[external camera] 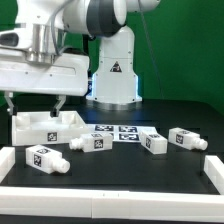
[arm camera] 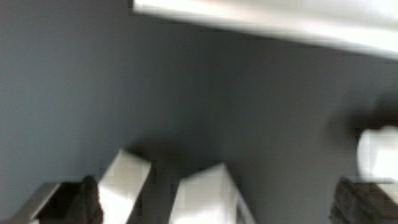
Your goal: Assemble square table
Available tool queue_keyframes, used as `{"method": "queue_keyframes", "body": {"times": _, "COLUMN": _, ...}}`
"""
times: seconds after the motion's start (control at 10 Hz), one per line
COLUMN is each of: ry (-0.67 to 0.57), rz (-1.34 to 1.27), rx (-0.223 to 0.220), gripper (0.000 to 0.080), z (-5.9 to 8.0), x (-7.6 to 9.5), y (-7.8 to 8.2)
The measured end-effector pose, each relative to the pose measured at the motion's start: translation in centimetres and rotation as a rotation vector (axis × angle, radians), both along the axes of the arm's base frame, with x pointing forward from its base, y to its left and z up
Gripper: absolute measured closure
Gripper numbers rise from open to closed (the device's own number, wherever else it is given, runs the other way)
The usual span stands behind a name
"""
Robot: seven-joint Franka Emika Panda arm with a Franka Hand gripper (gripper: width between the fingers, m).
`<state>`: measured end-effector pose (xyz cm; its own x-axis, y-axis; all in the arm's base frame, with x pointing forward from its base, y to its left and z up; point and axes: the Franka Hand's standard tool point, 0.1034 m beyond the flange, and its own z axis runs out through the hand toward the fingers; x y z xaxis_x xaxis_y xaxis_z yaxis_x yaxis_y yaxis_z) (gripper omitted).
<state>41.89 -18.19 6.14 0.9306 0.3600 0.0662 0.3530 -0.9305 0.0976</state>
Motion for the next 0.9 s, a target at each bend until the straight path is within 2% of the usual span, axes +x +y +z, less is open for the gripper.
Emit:
{"method": "queue_keyframes", "body": {"times": 0.4, "ry": -0.004, "rz": 0.006, "rx": -0.003, "gripper": 0.0151, "z": 0.1, "x": 0.3, "y": -0.2}}
{"method": "queue_keyframes", "body": {"times": 0.7, "ry": 0.013, "rz": -0.072, "rx": -0.008, "gripper": 0.0151, "z": 0.1, "x": -0.2, "y": -0.7}}
{"method": "queue_keyframes", "body": {"times": 0.8, "ry": 0.032, "rz": -0.098, "rx": -0.016, "gripper": 0.0151, "z": -0.6, "x": -0.6, "y": -0.3}}
{"method": "queue_keyframes", "body": {"times": 0.9, "ry": 0.047, "rz": -0.106, "rx": -0.021, "gripper": 0.0151, "z": -1.1, "x": -1.2, "y": -0.7}}
